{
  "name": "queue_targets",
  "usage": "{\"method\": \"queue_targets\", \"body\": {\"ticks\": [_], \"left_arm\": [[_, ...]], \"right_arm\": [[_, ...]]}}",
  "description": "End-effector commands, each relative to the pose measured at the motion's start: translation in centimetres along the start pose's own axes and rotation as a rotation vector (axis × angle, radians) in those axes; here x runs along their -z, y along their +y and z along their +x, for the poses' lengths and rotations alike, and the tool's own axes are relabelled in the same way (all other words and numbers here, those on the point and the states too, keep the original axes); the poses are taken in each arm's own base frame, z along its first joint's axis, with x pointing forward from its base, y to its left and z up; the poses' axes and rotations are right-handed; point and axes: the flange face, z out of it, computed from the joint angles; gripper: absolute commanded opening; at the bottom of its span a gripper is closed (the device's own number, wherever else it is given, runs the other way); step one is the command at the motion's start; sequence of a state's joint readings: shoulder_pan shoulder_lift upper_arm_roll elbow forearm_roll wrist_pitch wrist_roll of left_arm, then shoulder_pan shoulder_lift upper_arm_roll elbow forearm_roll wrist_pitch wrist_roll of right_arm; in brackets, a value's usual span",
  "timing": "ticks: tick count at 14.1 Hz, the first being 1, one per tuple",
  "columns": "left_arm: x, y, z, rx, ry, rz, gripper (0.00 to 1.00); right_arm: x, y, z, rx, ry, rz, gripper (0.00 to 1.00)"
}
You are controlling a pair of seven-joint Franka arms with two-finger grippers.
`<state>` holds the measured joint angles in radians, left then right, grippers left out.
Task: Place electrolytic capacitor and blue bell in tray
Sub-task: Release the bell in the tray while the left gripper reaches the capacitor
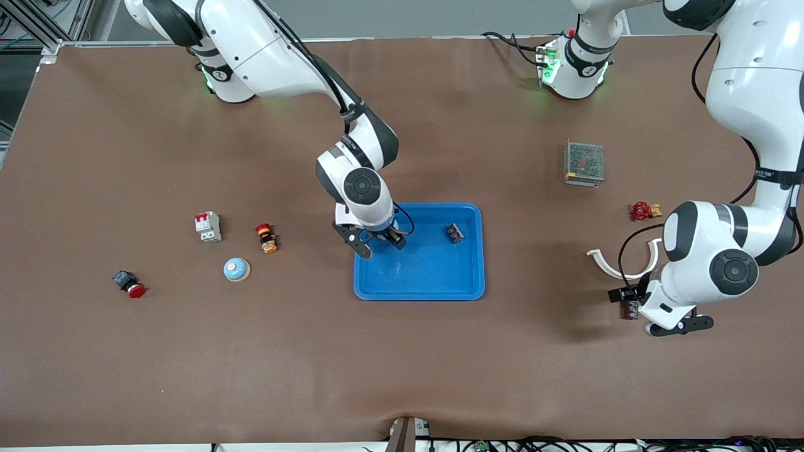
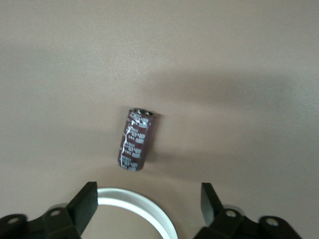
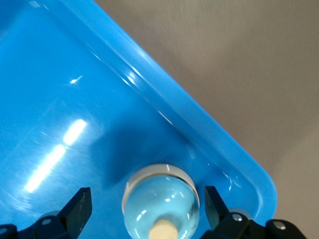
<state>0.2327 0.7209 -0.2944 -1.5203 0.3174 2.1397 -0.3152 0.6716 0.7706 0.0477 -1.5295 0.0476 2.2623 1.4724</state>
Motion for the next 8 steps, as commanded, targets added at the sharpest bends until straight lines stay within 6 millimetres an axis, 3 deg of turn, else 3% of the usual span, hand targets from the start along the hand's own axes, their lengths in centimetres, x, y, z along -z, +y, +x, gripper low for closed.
{"method": "queue_targets", "body": {"ticks": [1,3,8], "left_arm": [[-1.7,-1.4,0.9,-0.029,0.045,0.031,0.83],[-3.3,-2.0,0.9,-0.022,0.033,0.033,0.76],[-5.5,-1.8,0.8,-0.024,0.024,0.021,0.64]], "right_arm": [[3.1,-0.8,2.4,0.039,0.029,-0.096,1.00],[4.7,-0.4,3.4,0.104,0.019,-0.153,1.00],[5.5,1.8,9.1,0.222,-0.009,-0.181,1.00]]}}
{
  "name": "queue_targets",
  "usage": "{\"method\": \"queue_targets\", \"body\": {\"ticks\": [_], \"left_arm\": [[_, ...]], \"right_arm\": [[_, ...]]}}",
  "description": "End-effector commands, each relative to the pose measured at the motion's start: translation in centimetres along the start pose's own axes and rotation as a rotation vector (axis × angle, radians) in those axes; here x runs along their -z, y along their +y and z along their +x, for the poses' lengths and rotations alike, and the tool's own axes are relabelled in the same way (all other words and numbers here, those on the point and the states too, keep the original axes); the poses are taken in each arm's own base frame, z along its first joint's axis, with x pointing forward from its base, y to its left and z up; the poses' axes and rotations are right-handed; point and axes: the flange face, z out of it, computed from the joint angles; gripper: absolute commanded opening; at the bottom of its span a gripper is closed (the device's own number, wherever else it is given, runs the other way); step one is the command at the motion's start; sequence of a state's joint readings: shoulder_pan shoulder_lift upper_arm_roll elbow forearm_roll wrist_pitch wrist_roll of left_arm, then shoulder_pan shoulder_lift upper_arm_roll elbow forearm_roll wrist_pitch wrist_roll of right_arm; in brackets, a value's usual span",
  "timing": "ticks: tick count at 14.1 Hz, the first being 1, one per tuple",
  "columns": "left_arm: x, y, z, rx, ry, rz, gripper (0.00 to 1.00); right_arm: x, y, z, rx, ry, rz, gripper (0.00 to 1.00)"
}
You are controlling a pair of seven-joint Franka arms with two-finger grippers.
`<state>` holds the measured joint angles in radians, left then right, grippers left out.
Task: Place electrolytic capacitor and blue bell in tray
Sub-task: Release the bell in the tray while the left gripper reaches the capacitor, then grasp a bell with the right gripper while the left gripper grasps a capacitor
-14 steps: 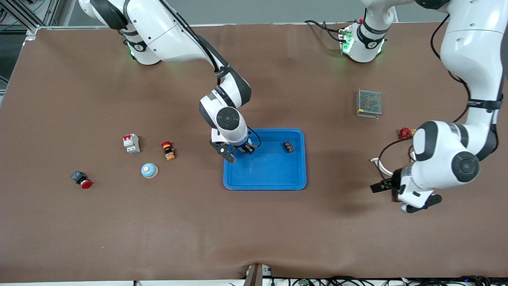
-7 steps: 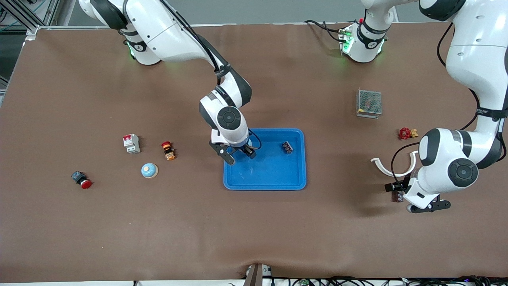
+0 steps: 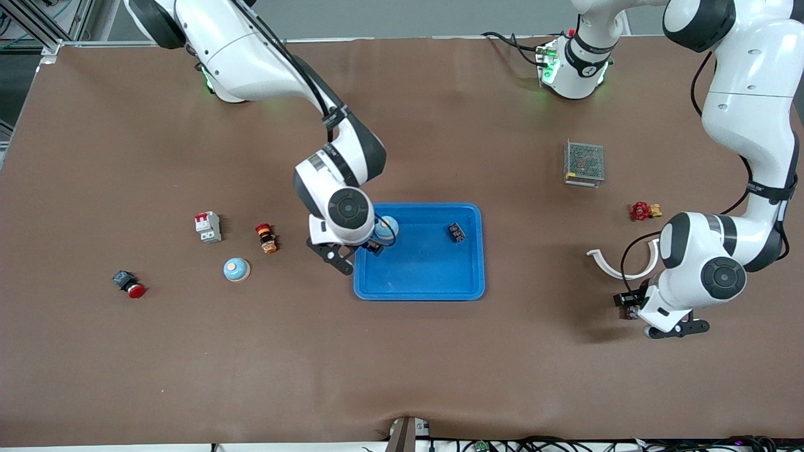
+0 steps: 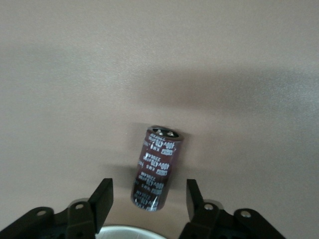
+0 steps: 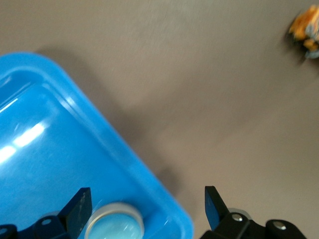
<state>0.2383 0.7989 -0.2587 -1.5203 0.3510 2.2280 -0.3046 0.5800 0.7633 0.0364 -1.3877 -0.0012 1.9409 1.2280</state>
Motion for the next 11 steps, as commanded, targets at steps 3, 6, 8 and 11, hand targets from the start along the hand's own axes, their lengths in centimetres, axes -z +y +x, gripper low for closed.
{"method": "queue_targets", "body": {"ticks": [3,6,8,11], "left_arm": [[-0.7,0.0,0.2,-0.019,0.010,0.006,0.51],[-0.2,0.0,0.3,-0.015,0.016,0.005,0.20],[0.3,-0.1,0.4,-0.006,0.022,0.004,0.00],[1.5,0.3,0.4,0.006,0.029,-0.001,0.00]], "right_arm": [[1.6,5.3,6.4,0.131,-0.014,0.000,1.00],[1.8,9.5,10.7,0.204,-0.001,0.015,1.00],[1.0,11.8,12.3,0.242,0.009,0.033,1.00],[-0.9,14.7,13.6,0.299,0.050,0.087,1.00]]}}
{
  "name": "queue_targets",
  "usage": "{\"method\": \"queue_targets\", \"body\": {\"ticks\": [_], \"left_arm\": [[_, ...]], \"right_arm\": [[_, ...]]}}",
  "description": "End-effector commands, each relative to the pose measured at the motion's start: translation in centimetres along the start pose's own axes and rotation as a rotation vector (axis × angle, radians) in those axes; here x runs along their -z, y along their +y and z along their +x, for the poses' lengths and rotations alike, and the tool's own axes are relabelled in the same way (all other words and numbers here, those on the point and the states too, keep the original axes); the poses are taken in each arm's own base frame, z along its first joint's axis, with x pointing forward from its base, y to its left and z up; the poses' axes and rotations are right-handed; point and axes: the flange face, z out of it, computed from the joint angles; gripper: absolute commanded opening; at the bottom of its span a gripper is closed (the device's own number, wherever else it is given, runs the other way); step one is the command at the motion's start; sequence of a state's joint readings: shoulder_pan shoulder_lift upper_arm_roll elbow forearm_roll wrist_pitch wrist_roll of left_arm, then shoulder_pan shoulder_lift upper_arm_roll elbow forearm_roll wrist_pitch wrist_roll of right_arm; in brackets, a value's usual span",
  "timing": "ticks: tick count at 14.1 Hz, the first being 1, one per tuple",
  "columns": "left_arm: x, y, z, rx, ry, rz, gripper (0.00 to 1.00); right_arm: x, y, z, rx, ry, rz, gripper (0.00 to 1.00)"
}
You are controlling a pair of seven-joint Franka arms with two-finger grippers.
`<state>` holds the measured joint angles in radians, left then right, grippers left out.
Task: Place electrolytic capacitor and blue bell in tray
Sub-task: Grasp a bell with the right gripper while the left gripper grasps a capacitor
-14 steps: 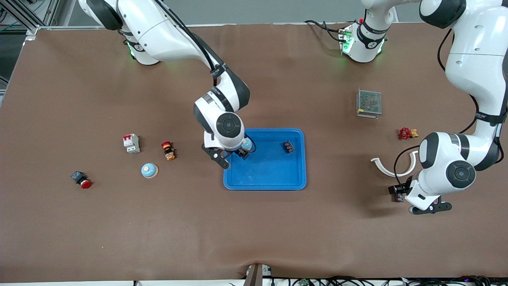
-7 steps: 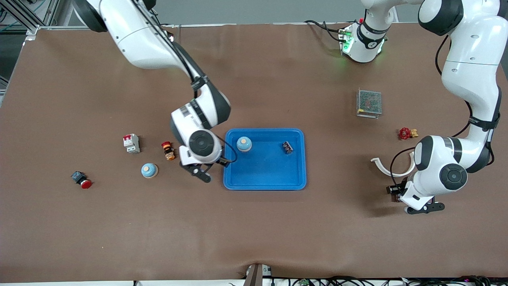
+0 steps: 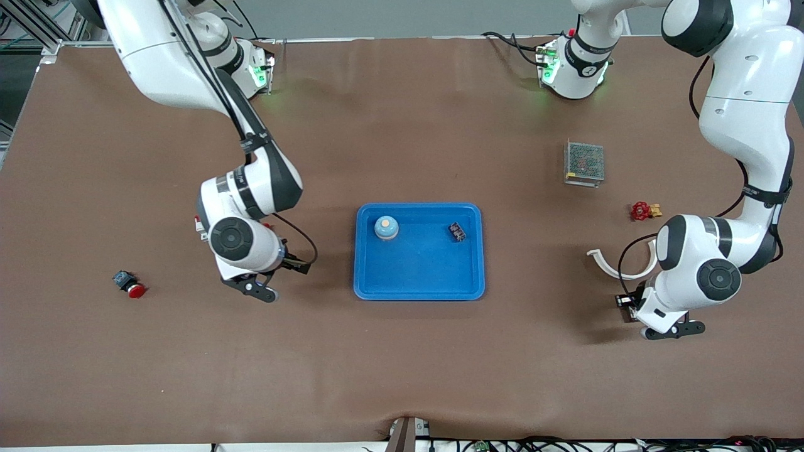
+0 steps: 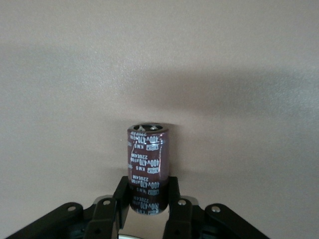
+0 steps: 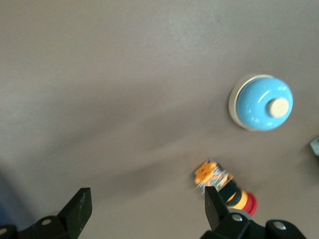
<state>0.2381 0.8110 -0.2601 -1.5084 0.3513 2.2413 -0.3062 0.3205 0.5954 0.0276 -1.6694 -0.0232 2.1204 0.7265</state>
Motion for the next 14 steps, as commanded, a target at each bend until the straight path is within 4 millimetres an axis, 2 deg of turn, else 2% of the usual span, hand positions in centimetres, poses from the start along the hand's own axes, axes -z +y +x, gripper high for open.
{"method": "queue_targets", "body": {"ticks": [1,2,5,9,11,14], "left_arm": [[2.0,0.8,0.0,-0.002,0.013,0.005,0.00],[2.7,1.2,-0.2,-0.006,0.006,0.011,0.00],[4.7,4.3,-1.0,0.008,-0.021,0.002,0.00],[6.3,10.2,-2.5,0.096,-0.047,-0.046,0.00],[7.4,13.3,-3.4,0.130,-0.047,-0.075,0.00],[8.0,20.6,-6.2,0.188,-0.057,-0.085,0.00]], "right_arm": [[-1.0,3.3,-1.0,0.060,0.042,0.031,1.00],[-1.4,3.8,-1.0,0.079,0.051,0.038,1.00],[-2.0,6.4,0.1,0.132,0.070,0.045,1.00],[-1.8,10.9,2.4,0.219,0.089,0.036,1.00],[-1.5,13.1,3.6,0.254,0.096,0.035,1.00],[-1.6,14.5,4.4,0.270,0.119,0.047,1.00]]}}
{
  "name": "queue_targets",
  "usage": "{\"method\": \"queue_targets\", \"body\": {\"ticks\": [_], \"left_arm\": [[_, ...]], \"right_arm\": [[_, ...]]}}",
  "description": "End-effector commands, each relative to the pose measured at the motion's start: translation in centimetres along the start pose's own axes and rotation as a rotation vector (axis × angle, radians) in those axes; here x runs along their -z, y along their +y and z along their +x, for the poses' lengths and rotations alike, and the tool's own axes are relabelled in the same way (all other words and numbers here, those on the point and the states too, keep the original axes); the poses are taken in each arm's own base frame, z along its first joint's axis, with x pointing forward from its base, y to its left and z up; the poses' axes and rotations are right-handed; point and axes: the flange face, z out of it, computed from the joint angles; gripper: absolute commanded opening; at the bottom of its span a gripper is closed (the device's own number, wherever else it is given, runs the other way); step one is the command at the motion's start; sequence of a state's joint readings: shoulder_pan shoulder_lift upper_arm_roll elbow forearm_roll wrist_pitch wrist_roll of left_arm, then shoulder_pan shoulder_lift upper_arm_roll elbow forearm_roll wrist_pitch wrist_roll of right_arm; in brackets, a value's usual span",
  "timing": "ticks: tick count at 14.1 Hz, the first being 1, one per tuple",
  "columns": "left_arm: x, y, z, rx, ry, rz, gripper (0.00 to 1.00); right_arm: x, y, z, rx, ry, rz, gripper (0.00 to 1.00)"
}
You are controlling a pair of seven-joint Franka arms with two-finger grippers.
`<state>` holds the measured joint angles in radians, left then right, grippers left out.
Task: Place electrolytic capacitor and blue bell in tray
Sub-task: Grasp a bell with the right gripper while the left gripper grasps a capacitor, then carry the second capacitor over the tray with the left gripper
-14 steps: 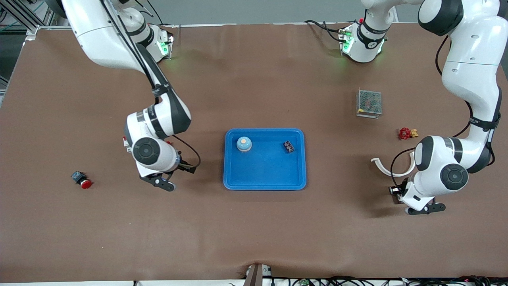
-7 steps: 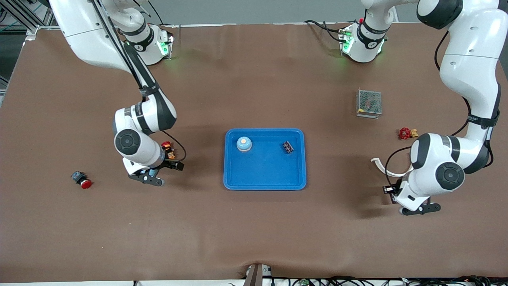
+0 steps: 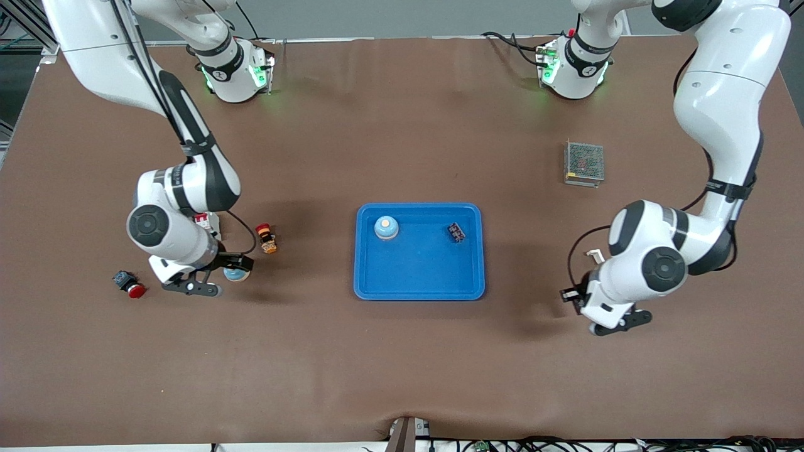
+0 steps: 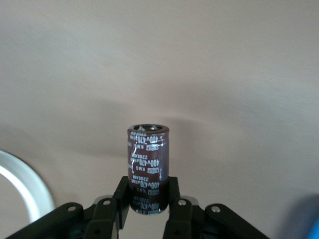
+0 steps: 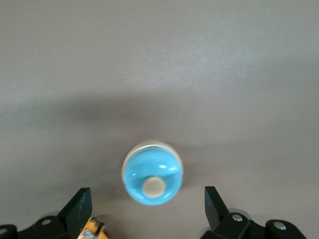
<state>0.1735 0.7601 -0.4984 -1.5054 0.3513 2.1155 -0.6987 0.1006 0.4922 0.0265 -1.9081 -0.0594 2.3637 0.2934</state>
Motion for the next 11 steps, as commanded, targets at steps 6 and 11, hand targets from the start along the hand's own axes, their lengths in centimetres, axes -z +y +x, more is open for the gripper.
{"method": "queue_targets", "body": {"ticks": [6,11], "left_arm": [[0.1,13.8,-8.8,0.070,0.017,-0.004,0.00],[-1.2,18.0,-12.1,0.100,0.021,-0.029,0.00]], "right_arm": [[-1.8,0.9,-1.1,0.026,0.092,0.027,1.00],[-4.0,0.0,-1.4,0.029,0.112,0.040,1.00]]}}
